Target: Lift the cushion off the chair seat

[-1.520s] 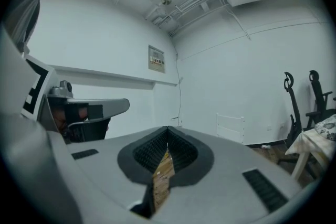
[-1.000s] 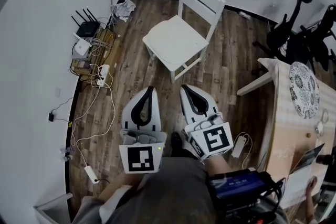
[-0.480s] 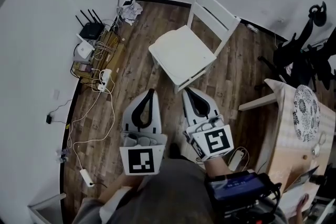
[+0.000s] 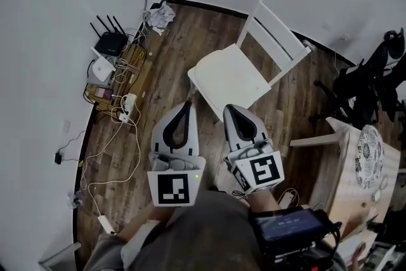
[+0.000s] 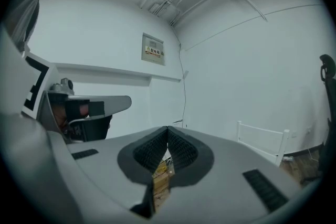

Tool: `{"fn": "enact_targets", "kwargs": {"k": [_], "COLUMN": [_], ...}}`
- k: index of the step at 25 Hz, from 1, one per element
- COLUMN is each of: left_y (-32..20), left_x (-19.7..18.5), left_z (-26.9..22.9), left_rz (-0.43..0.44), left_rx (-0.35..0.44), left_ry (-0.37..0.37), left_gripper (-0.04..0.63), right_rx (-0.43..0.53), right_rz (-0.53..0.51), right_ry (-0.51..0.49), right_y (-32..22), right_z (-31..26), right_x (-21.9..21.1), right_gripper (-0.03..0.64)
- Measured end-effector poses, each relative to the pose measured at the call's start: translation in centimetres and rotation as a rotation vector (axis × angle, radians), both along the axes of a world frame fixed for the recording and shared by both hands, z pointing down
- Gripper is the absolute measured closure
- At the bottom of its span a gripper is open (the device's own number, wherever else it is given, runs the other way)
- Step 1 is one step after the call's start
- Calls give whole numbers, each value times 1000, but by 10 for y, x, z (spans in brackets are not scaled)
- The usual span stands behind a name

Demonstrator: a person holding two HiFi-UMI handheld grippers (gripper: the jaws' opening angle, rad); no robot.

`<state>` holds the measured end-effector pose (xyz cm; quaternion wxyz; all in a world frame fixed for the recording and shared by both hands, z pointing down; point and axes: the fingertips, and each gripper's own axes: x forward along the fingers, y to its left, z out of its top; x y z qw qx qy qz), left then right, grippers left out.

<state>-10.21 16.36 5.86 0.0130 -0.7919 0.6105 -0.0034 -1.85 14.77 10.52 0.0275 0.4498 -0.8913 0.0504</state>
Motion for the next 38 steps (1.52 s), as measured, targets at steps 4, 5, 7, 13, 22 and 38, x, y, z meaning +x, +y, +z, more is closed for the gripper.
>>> {"fn": "enact_targets", "kwargs": {"k": [4,5,7,13,22,38], "left_y": [-36,-42,-54,-85,-121,-209], "left_x": [-22,-25,-32,-44,-15,35], "left_z": [-10,-13,-16,-13,3,29], "left_rz": [-1,2,11,22,98,154], "left_rx": [35,44,52,49,10,-80], "left_ry": [47,54,54,74,46,-35], "left_gripper": [589,589,589,589,589,589], "right_rx": [29,38,52,65,48,-61], "right_rz": [14,21,39,101,153,222], "right_ry": [36,46,65,82,75,-8], "right_y": [-33,-41,-55,-86,-115,-201], "right_z": [-11,-14,-19,-22,-11,32], "right_x": [-15,-17,-18,-10,13,66], "right_gripper": [609,609,609,609,609,609]}}
